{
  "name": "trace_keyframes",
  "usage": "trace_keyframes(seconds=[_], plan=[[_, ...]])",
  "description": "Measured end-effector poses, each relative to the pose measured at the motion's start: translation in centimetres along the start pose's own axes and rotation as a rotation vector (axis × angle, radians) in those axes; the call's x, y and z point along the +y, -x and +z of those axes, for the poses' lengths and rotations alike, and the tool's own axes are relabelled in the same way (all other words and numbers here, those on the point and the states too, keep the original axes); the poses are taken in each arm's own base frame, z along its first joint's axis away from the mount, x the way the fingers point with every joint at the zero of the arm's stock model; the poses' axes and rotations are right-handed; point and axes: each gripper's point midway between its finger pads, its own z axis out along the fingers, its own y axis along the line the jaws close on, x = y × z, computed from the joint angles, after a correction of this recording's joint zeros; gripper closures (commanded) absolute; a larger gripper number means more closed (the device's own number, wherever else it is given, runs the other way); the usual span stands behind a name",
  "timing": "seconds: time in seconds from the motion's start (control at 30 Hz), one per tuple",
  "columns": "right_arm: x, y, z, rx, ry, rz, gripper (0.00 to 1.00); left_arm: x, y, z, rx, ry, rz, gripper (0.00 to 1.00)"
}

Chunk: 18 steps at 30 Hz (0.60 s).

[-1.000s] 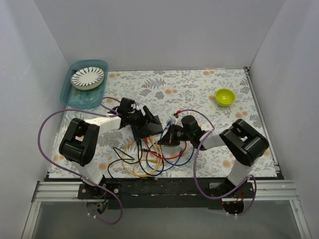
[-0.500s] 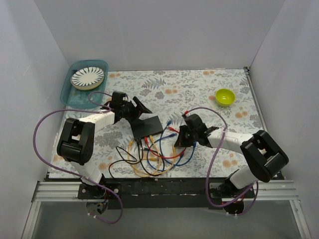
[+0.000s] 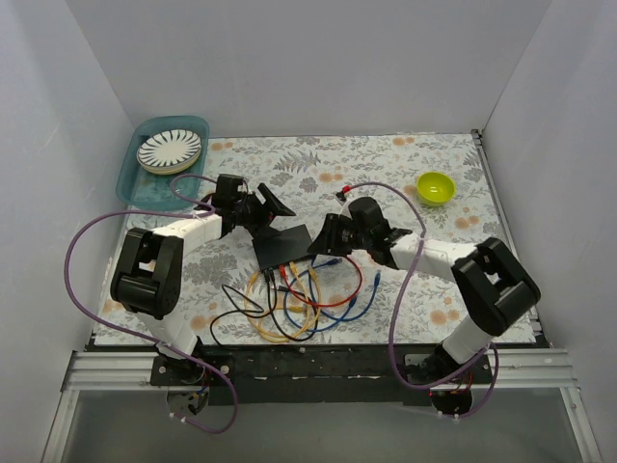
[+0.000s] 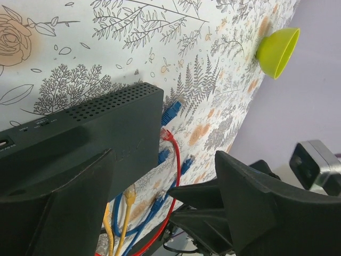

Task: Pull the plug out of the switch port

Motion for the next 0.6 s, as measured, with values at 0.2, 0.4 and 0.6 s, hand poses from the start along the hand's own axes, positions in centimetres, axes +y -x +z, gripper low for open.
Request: trace_keyframes(seconds=[0.2, 0.4, 0.6], plan=[[0.0, -2.3, 3.5, 0.103, 0.093, 0.081, 0.62, 0.5, 0.0, -0.1, 0.003, 0.012, -0.003, 0.25], [1.1, -3.4, 4.5, 0.147, 0.176, 0.118, 0.62, 1.4, 0.3, -0.3, 0.000, 0.034, -0.014, 0.25], [1.5, -4.3, 5.3, 0.170, 0.208, 0.130, 0.62, 2.7, 0.2, -0.4, 0.001, 0.068, -0.024, 0.25]])
